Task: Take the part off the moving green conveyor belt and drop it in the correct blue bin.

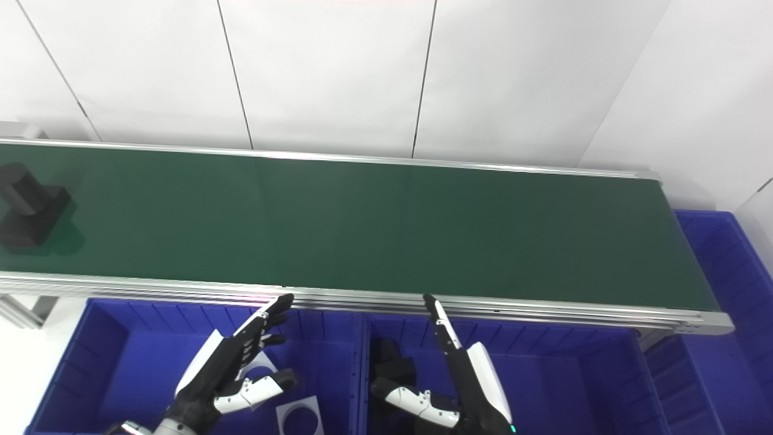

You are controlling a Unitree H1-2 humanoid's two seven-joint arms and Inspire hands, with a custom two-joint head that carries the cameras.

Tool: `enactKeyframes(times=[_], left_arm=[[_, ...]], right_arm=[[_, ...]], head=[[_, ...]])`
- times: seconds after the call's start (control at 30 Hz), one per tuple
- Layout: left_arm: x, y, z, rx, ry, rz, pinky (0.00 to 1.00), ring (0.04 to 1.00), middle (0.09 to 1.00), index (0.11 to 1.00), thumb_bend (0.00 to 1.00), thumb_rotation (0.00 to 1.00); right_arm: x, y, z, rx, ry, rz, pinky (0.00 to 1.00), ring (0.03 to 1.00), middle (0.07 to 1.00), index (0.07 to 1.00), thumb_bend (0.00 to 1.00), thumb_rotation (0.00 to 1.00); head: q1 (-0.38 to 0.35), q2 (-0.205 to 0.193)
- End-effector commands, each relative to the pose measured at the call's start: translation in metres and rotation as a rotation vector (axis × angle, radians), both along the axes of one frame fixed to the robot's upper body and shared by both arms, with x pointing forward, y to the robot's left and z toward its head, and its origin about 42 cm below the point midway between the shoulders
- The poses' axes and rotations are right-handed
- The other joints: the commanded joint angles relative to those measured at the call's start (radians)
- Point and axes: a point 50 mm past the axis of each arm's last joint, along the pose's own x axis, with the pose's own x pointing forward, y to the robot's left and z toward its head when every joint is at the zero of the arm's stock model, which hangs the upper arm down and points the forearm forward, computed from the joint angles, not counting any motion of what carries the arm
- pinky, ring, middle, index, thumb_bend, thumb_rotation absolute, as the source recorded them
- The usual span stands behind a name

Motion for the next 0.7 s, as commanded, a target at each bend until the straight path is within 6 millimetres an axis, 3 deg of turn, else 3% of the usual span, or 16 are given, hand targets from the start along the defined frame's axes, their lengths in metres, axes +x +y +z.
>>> enactKeyframes(times=[0.0,0.47,0.67], left_arm=[[0.0020,-0.0054,0.0070,-0.011,-0.066,0.000,0.86,0.954,0.978,0.946,0.82,0.63],[0.0021,-0.0125,0.0041,-0.022,-0.058,0.006,0.90,0.980,0.999,0.975,0.80,0.64],[0.0018,-0.0122,0.0035,-0.021,-0.054,0.011,0.92,0.991,0.997,0.976,0.79,0.65]], right_arm=[[0.0009,-0.0018,0.0103,0.018,-0.045,0.000,0.92,0.962,0.971,1.000,0.74,0.56],[0.0026,-0.0077,0.0049,0.081,-0.042,0.002,0.92,0.931,0.933,1.000,0.71,0.53],[0.0024,-0.0078,0.0039,0.103,-0.034,0.020,0.86,0.893,0.910,1.000,0.69,0.51]], head=[[0.004,-0.001],[0.019,-0.009],[0.018,-0.011]])
